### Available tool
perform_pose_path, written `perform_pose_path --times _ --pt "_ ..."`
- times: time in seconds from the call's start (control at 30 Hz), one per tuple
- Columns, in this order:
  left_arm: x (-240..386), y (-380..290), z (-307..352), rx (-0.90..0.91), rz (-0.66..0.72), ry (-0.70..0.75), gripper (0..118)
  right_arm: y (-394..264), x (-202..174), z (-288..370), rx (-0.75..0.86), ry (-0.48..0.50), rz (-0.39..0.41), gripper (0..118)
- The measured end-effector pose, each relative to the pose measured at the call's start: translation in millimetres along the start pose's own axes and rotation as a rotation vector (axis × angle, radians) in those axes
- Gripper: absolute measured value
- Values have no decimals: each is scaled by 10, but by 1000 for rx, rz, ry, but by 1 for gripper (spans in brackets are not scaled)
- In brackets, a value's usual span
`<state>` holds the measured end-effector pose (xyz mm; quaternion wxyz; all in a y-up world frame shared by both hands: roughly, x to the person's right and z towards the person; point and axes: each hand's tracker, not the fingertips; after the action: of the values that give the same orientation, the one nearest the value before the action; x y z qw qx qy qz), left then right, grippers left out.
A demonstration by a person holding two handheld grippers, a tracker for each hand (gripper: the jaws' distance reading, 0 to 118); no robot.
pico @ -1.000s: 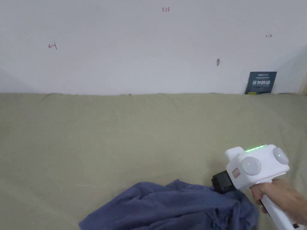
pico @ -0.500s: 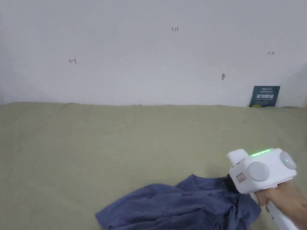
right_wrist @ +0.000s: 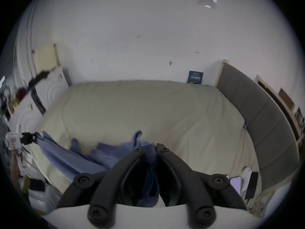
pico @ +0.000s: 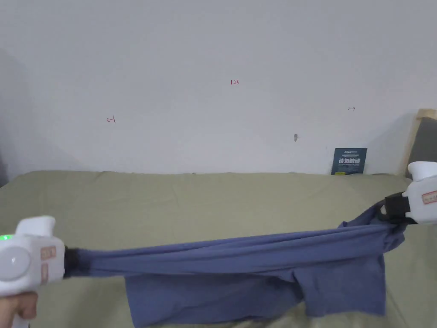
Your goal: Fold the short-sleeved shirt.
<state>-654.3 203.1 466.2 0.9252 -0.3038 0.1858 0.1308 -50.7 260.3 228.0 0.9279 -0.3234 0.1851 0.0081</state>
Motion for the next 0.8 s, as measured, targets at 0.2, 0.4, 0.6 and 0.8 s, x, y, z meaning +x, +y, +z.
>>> perform_pose_path --times 0.2,0.4,0.6,0.8 --pt "250 549 622 123 -50 -13 0 -45 -278 637 73 -52 67 13" --pt "391 959 884 175 -83 7 0 222 -326 902 136 -79 75 13" --pt "476 1284 895 197 -84 33 0 565 -362 846 155 -104 79 13" --pt "545 1628 717 214 -74 80 0 973 -452 668 161 -122 91 13"
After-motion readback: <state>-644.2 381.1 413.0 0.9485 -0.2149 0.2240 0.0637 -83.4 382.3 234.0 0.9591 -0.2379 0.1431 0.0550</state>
